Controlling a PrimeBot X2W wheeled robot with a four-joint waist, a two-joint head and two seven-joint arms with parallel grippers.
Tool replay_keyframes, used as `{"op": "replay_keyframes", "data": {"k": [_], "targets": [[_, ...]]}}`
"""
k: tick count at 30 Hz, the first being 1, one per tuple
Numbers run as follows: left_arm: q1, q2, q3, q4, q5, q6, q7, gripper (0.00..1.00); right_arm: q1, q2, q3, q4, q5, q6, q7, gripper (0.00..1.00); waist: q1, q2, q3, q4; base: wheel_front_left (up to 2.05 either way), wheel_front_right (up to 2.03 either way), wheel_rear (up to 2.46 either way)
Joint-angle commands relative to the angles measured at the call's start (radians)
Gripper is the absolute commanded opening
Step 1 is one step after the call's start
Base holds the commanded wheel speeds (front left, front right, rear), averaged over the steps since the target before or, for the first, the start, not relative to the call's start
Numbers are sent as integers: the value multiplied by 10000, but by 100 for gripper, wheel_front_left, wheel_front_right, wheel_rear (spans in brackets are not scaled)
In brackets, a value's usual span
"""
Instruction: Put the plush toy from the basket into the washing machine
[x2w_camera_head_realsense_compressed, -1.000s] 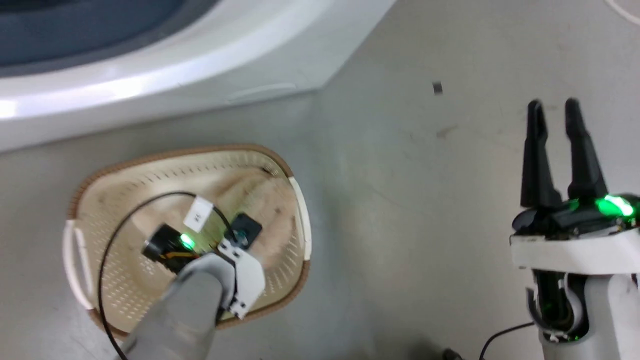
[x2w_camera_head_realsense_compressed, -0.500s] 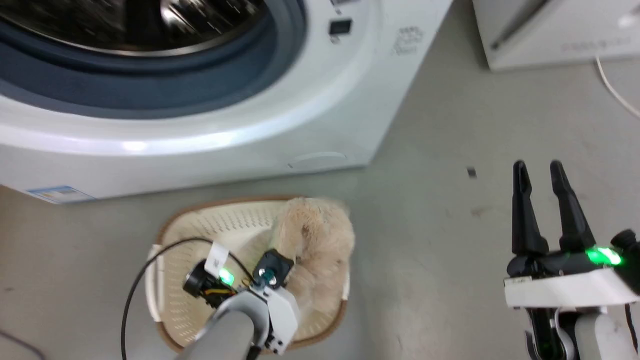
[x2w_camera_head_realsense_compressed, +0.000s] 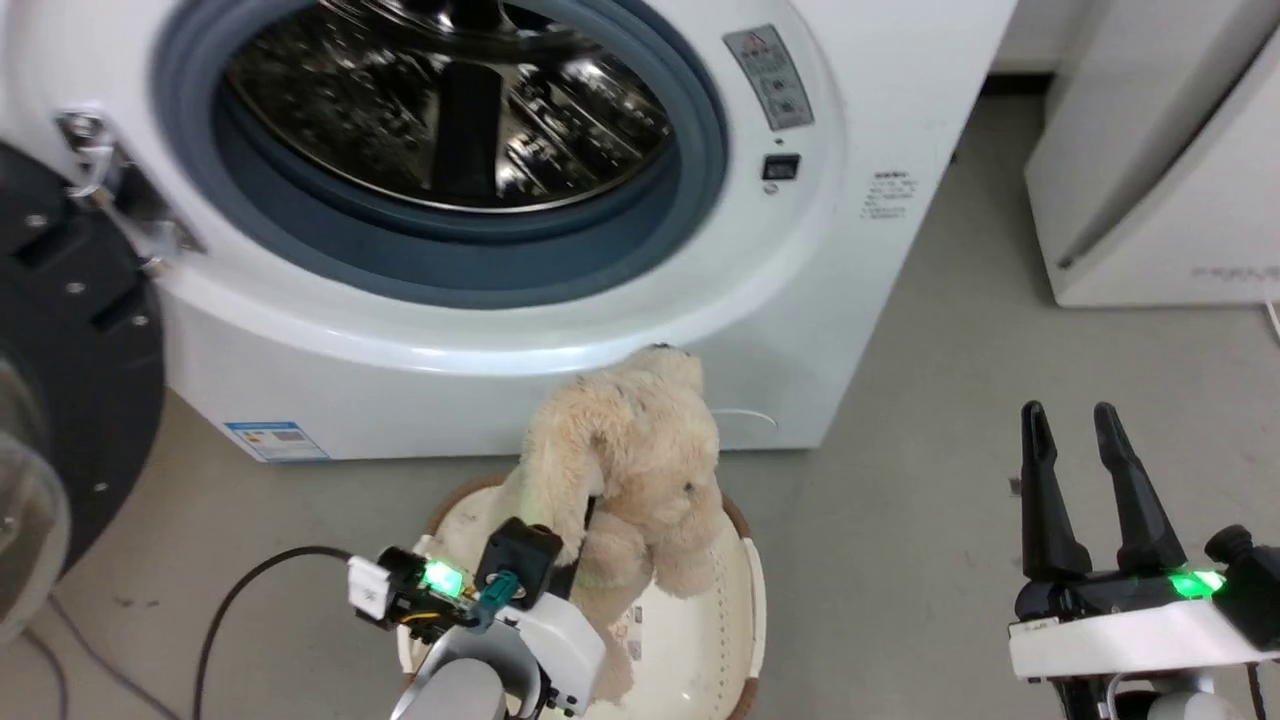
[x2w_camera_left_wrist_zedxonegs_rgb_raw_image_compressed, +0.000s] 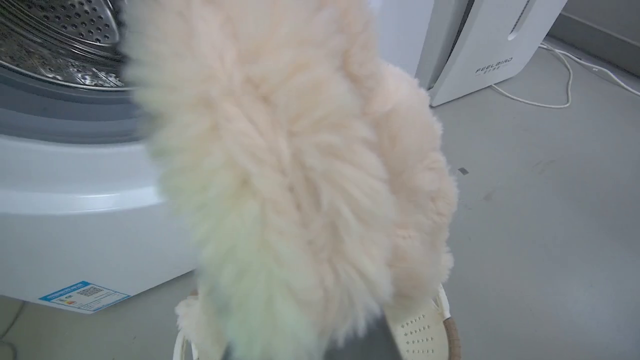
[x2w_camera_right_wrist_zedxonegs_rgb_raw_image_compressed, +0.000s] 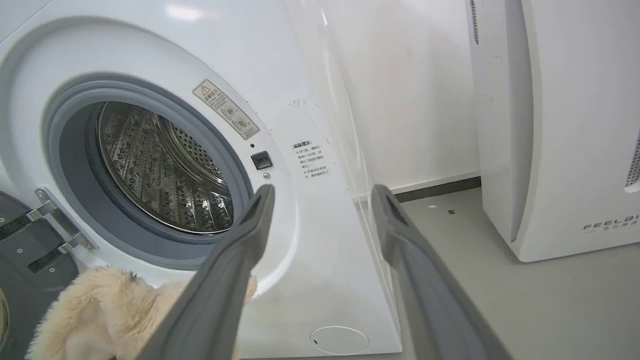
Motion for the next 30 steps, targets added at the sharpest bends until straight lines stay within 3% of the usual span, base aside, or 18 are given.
{"op": "replay_keyframes", "data": {"k": [1,14,23,30], "targets": [[138,46,107,-220,-20,63,-56,0,136,-6,-7,18,-80,6,-44,100,1,0,-273,246,0,0,0],[18,183,1604,-1505,-2,278,-56,0,143,-6,101,-85,-60,6,-44,100,1,0,-316,305,0,0,0],[-1624,374,2651,-737,0,229,-57,0,-252,-6,77,-227,-10,6,-44,100,1,0,559,-324,0,0,0],[-3360,865,3345,116,69,70,-57,0,-750,-6,-8,-287,111,6,-44,100,1,0,1608,-1005,0,0,0]]}}
